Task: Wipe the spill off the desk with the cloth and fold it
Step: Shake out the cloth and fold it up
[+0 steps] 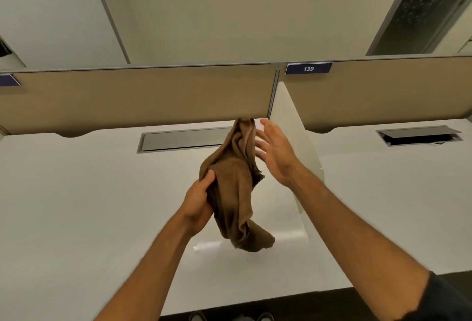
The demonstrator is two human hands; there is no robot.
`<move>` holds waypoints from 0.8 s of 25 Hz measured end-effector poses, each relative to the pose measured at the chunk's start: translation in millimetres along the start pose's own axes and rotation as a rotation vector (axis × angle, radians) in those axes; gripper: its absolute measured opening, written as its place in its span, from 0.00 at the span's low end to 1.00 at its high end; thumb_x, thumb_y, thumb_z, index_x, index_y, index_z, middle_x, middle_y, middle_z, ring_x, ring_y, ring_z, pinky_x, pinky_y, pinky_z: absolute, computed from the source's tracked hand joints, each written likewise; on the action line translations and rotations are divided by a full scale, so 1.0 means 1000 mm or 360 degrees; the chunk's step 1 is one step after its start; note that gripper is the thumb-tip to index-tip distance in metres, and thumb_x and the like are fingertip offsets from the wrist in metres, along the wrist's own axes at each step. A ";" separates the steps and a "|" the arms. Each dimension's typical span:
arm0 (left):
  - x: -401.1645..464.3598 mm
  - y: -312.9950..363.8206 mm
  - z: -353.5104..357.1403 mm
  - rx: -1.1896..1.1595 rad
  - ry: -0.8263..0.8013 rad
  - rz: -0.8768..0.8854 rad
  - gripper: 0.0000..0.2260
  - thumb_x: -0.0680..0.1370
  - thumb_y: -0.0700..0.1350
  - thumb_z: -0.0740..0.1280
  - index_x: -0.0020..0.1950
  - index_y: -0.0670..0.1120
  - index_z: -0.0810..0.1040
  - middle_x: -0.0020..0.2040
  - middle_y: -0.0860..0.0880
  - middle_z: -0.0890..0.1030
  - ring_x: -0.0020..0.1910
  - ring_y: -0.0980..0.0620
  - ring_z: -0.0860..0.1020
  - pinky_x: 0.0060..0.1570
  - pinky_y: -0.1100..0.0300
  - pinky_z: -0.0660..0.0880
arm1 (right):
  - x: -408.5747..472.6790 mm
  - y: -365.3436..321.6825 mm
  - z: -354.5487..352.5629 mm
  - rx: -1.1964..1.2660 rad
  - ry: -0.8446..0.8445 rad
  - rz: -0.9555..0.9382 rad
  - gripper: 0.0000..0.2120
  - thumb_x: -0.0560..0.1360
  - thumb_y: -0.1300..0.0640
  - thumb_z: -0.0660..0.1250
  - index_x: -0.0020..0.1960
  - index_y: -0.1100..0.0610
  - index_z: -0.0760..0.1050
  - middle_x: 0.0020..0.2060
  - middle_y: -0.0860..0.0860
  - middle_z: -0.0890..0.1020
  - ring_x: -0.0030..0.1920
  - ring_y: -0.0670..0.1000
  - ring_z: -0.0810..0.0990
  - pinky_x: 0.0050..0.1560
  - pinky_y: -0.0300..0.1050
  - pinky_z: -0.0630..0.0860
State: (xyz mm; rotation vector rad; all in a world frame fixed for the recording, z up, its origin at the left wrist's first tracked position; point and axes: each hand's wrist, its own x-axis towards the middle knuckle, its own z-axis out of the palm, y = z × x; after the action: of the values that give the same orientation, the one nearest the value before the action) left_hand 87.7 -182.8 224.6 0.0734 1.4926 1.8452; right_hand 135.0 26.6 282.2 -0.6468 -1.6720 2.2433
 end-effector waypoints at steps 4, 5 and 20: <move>-0.003 0.000 -0.006 -0.0290 0.0020 -0.0128 0.17 0.84 0.57 0.60 0.65 0.50 0.80 0.61 0.49 0.86 0.57 0.50 0.87 0.47 0.58 0.84 | -0.042 0.120 -0.014 0.0060 -0.0174 0.0830 0.40 0.79 0.28 0.46 0.76 0.55 0.68 0.71 0.57 0.77 0.71 0.57 0.75 0.78 0.59 0.62; -0.005 0.000 -0.008 -0.0297 0.0014 -0.0150 0.17 0.84 0.57 0.60 0.65 0.49 0.80 0.60 0.48 0.87 0.56 0.50 0.87 0.47 0.57 0.84 | -0.051 0.137 -0.011 0.0104 -0.0247 0.0914 0.43 0.77 0.25 0.46 0.76 0.55 0.70 0.70 0.56 0.78 0.72 0.57 0.75 0.79 0.59 0.61; -0.020 0.022 -0.073 0.0366 0.0102 -0.0128 0.21 0.78 0.60 0.64 0.69 0.55 0.74 0.63 0.55 0.80 0.61 0.52 0.80 0.56 0.57 0.81 | -0.045 0.082 0.006 -0.0518 -0.0111 0.0368 0.25 0.80 0.56 0.70 0.74 0.45 0.69 0.69 0.50 0.76 0.63 0.53 0.78 0.63 0.51 0.79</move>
State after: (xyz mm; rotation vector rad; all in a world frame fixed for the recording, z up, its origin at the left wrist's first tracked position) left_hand 56.1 -255.3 228.4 0.0633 1.7228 1.6202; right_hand 175.3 -23.8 213.8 -0.8868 -2.1207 2.1802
